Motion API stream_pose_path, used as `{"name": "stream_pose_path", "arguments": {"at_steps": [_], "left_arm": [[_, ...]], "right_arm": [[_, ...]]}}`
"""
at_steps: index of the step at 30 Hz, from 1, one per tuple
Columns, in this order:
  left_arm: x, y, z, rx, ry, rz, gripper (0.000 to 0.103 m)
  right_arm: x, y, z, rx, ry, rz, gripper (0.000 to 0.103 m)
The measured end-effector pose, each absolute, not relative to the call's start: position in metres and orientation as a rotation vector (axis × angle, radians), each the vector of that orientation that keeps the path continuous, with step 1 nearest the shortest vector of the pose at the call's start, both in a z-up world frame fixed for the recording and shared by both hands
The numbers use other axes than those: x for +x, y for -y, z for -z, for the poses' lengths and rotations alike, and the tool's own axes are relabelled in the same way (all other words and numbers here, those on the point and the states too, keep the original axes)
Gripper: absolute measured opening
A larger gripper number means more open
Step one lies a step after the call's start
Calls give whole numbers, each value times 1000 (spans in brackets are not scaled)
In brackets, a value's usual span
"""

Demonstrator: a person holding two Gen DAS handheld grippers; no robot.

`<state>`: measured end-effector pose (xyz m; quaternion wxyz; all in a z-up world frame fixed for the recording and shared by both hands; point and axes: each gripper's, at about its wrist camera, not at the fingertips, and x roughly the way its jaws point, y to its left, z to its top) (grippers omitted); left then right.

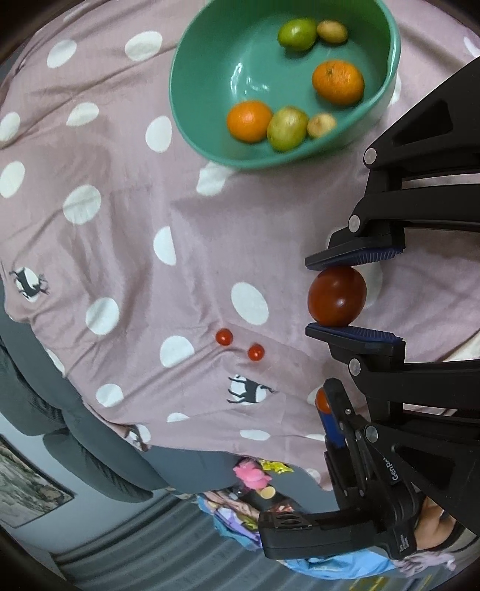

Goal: Organize fruits
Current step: 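Carry both red cherry tomatoes over the green bowl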

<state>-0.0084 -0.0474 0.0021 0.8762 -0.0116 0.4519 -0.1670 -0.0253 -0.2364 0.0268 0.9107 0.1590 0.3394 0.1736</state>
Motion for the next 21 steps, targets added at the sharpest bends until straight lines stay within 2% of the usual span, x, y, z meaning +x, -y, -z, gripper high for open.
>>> {"name": "stream_pose_path", "arguments": {"at_steps": [21], "left_arm": [[14, 151, -28, 163, -874, 516, 25]], "right_arm": [[-46, 329, -20, 477, -610, -192, 31]]}}
